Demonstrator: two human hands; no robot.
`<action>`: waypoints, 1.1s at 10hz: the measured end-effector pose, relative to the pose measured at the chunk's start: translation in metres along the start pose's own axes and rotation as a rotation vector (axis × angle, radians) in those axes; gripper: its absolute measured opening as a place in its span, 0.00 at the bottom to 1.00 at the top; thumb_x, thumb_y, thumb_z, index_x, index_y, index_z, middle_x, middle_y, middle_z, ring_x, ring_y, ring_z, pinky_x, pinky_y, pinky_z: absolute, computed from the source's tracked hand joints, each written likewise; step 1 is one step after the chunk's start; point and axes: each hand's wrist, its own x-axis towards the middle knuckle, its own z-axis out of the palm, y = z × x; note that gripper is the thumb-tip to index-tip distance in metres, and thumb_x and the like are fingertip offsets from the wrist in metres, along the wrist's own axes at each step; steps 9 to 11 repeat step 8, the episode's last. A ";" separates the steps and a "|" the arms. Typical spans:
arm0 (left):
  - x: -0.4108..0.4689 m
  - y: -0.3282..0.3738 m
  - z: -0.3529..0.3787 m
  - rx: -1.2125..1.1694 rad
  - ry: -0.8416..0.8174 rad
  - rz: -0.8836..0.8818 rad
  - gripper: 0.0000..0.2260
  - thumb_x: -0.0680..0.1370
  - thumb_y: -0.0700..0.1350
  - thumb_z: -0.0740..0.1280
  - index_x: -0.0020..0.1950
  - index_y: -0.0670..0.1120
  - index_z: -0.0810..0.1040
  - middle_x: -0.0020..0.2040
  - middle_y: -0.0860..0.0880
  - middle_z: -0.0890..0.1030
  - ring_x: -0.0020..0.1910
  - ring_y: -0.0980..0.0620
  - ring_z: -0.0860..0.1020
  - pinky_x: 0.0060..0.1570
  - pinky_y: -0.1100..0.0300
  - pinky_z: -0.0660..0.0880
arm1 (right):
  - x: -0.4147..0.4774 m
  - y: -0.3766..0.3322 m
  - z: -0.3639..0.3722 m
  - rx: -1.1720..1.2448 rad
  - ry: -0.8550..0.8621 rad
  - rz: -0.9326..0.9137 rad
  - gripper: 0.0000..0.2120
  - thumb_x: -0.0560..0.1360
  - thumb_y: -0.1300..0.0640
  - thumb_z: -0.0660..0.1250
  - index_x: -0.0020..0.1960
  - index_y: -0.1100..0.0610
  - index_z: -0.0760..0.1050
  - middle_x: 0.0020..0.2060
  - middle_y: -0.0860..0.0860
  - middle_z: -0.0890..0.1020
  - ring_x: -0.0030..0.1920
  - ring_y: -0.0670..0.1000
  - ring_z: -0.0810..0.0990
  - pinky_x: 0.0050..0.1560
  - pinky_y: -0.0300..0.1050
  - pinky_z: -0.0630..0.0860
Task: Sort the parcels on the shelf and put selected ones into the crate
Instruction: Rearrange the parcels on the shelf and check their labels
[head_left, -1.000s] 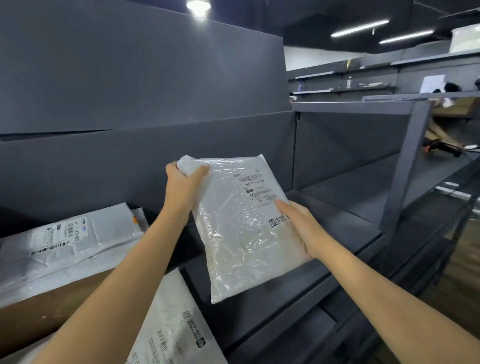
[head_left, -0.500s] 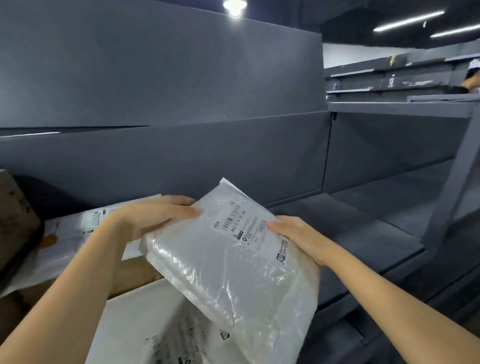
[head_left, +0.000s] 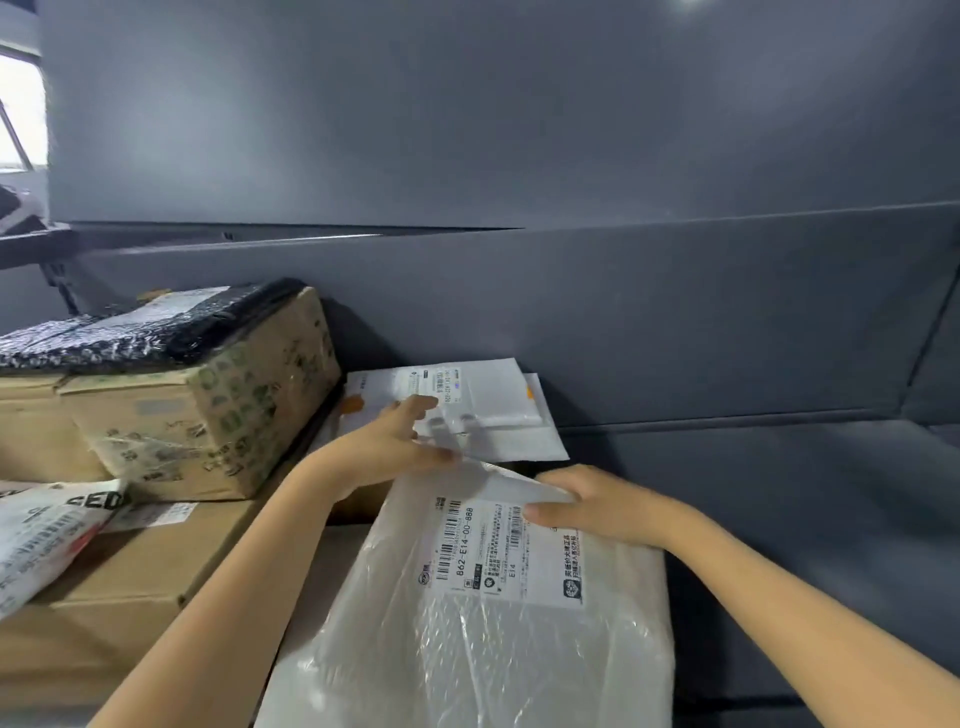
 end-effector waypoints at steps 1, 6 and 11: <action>-0.011 -0.013 0.000 0.194 0.012 0.068 0.27 0.74 0.52 0.69 0.71 0.58 0.64 0.73 0.54 0.64 0.72 0.50 0.61 0.71 0.50 0.60 | 0.016 0.001 0.013 -0.111 -0.038 -0.031 0.15 0.74 0.41 0.66 0.38 0.52 0.73 0.31 0.38 0.76 0.32 0.38 0.72 0.37 0.37 0.66; -0.010 -0.061 0.074 0.592 0.012 0.345 0.28 0.71 0.63 0.47 0.66 0.57 0.70 0.62 0.54 0.74 0.62 0.51 0.70 0.63 0.53 0.67 | 0.036 0.005 0.041 -0.464 0.078 -0.119 0.10 0.76 0.46 0.62 0.56 0.46 0.76 0.50 0.39 0.74 0.52 0.44 0.75 0.53 0.43 0.74; -0.004 -0.060 0.072 0.606 0.060 0.289 0.18 0.78 0.59 0.54 0.62 0.52 0.71 0.61 0.51 0.73 0.62 0.49 0.70 0.58 0.55 0.67 | 0.018 -0.007 0.041 -0.462 0.178 -0.234 0.13 0.76 0.49 0.63 0.60 0.46 0.75 0.55 0.36 0.72 0.57 0.38 0.71 0.61 0.41 0.71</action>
